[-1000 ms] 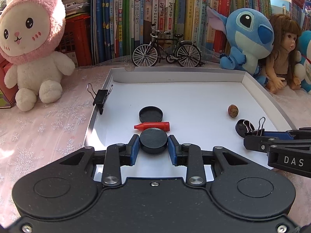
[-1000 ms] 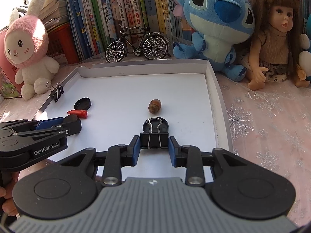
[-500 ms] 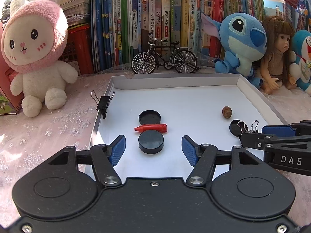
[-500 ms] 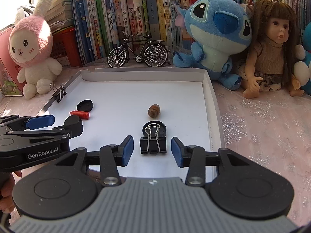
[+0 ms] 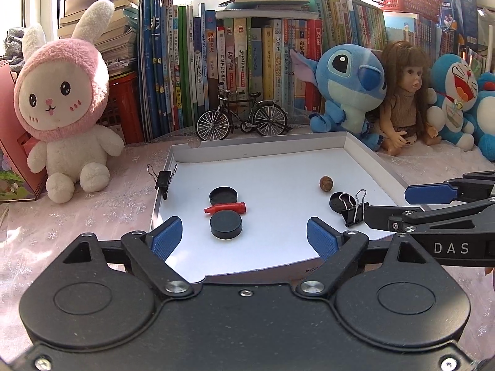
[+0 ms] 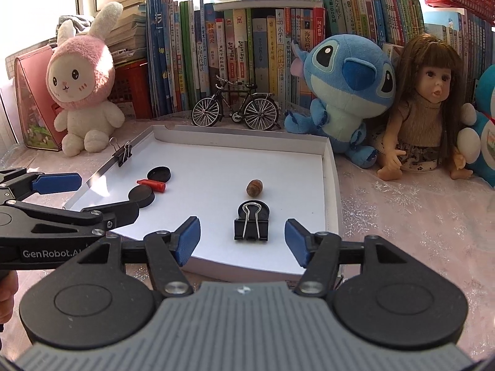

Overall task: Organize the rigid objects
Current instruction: 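Move both open grippers back from the tray toward the remaining table objects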

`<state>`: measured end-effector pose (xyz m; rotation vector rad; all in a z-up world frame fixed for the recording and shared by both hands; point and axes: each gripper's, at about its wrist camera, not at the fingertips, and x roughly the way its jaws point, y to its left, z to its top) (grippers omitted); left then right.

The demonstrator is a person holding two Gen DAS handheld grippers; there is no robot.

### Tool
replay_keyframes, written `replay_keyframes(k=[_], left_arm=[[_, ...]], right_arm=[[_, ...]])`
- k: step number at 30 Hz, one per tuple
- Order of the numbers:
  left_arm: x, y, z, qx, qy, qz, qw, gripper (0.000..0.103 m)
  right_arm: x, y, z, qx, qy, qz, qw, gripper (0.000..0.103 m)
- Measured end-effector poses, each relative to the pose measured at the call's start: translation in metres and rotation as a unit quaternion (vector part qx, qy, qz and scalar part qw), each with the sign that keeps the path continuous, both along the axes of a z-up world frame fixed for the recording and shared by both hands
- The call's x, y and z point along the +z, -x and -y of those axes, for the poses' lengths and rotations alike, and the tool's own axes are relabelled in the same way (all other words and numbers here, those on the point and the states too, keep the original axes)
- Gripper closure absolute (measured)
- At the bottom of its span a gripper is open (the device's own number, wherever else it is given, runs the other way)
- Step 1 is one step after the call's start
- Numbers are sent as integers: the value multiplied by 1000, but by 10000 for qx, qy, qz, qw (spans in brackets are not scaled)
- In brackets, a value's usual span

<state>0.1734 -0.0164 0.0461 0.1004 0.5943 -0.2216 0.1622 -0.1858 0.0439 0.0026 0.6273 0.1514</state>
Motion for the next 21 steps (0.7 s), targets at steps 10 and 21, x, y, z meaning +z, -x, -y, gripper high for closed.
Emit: replay_keyframes(k=[10,21], left_arm=[[6,35,-6,-157,227,13,9996,13],[0,70,-6,-307,260,-7,9992,12]], right_arm=[[9,35,6,141,92,318,9994,23],[6,67,15,237,206,472,9984,19]])
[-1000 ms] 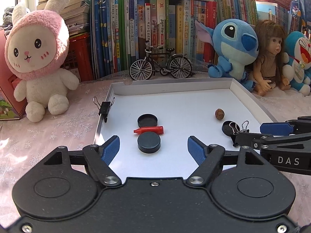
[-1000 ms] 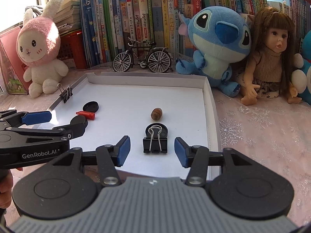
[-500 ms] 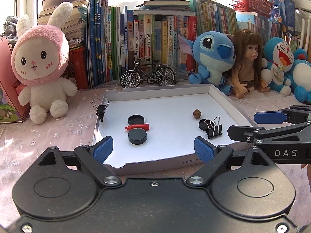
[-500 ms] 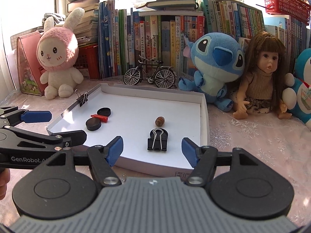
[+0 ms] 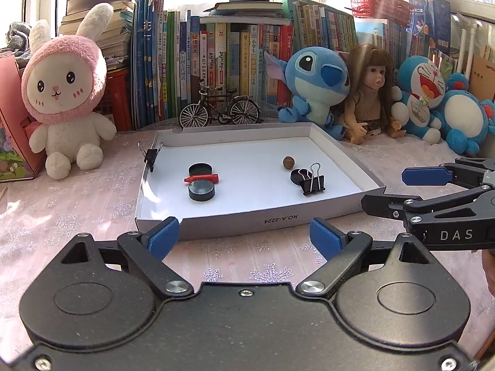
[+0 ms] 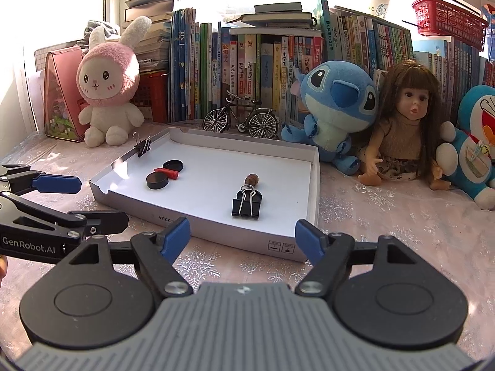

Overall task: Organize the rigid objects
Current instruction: 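Move both open grippers back from the tray toward the remaining table objects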

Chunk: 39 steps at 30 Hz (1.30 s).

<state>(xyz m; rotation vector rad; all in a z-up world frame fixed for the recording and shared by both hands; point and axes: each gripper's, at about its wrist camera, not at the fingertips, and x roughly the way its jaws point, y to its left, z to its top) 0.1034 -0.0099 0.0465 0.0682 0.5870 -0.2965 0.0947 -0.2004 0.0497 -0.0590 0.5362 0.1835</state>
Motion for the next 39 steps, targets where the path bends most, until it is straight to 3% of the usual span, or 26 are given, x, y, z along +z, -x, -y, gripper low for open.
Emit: replay_keyframes(k=[39], left_arm=[[-38,65,-4,-89,-68,-339,9994,12]], right_arm=[[-40,68,13,68,110,-188,9997,15]])
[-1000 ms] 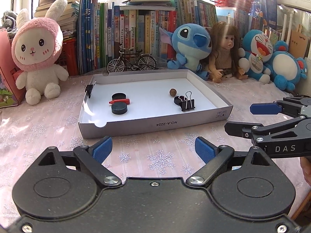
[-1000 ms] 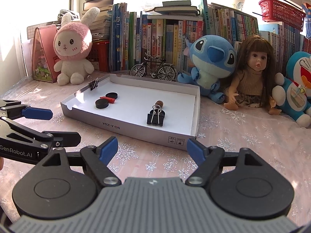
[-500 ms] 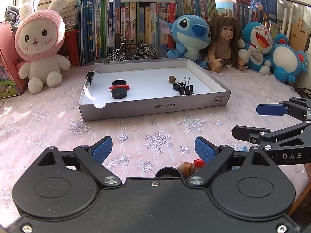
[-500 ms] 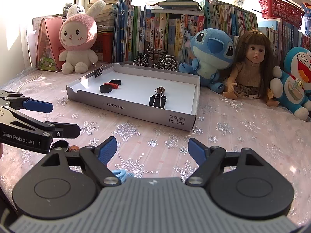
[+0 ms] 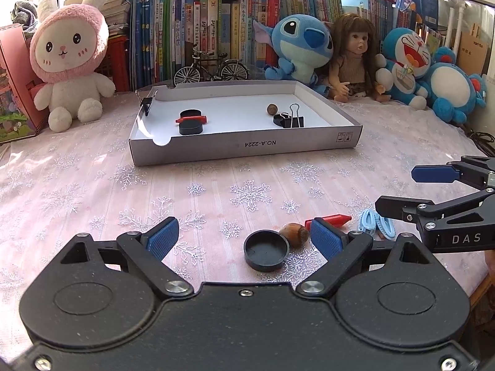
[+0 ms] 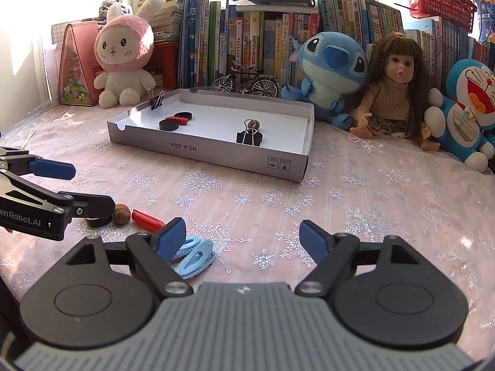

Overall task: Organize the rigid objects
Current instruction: 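Move both open grippers back from the tray toward the remaining table objects, then grasp the black cup with the left gripper while the right grasps a blue hair clip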

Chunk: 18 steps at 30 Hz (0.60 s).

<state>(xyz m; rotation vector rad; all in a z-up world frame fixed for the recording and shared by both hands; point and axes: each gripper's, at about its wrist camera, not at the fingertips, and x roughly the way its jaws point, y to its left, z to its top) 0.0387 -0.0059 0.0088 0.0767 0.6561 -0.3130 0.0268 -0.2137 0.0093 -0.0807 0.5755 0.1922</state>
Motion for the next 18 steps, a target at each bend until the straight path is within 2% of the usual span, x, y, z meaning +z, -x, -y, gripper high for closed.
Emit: replay_keyframes(k=[6,18], left_arm=[[-4,10,1,-86,-81,19,9999,19],[-11,14,5,-176,-105,-102,9997,50]], right_arm=[[-6,8,-2,30,21,-56,10000,15],[-12,16,-11,249,156,-79,9995,15]])
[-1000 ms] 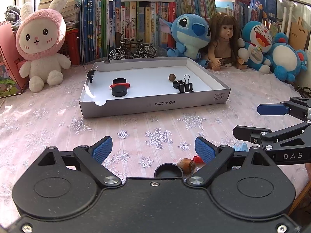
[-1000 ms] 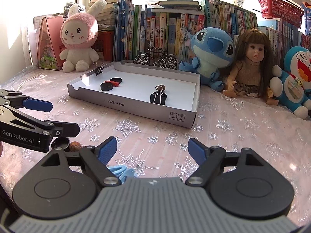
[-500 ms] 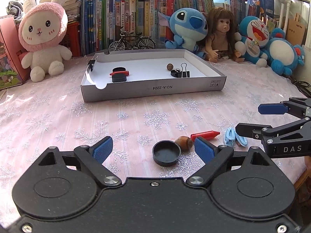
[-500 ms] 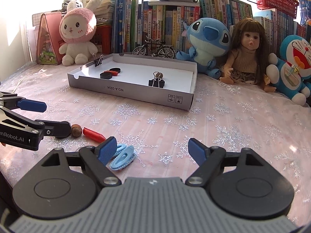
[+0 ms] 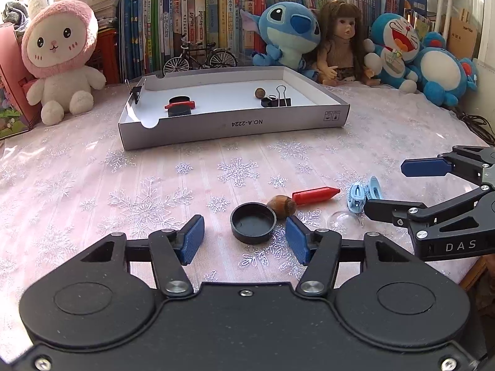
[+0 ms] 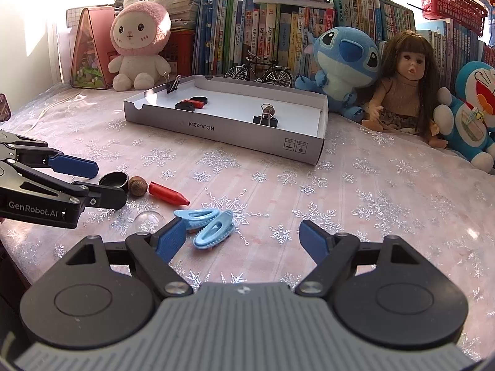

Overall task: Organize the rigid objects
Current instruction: 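Grasp the black cup with the left gripper while the right grasps a blue hair clip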

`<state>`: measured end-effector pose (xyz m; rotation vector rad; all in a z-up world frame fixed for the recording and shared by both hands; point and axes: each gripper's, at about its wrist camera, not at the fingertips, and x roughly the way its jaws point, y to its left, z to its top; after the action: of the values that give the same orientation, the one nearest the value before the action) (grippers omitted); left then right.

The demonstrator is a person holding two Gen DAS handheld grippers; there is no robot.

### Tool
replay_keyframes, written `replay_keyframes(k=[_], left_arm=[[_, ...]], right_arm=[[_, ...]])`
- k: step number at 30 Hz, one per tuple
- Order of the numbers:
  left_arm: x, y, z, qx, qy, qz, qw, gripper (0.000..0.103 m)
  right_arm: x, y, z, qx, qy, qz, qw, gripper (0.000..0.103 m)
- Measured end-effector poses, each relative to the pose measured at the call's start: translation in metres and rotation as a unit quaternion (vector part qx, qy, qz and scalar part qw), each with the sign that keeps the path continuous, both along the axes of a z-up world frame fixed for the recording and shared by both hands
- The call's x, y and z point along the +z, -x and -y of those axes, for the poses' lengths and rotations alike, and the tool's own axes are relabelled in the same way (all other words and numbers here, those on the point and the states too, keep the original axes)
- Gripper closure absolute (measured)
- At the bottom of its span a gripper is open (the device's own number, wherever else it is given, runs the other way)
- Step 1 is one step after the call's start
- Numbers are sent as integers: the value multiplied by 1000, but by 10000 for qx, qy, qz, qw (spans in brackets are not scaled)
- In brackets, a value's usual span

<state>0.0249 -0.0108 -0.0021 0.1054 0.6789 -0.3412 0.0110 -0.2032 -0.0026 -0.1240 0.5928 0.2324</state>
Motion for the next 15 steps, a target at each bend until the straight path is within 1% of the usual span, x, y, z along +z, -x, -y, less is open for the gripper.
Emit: replay_keyframes(k=[2,5,11,15], left_arm=[[0,-1,-1,54,5,7,10000,56],[0,-3,-2,114,4,20,9999,62],[0,-4,-5,190,-48,51,9998,63],[-1,-5,-8,244,-57,53,9997,63]], right_arm=[[-2,0,-1,21,4,-45,10000,15],[-6,2,-4,41,70,-60,9999,16],[-5,2,1,-58,187,-17,9998,16],[-5,1,11,-230,234,-35,9995,16]])
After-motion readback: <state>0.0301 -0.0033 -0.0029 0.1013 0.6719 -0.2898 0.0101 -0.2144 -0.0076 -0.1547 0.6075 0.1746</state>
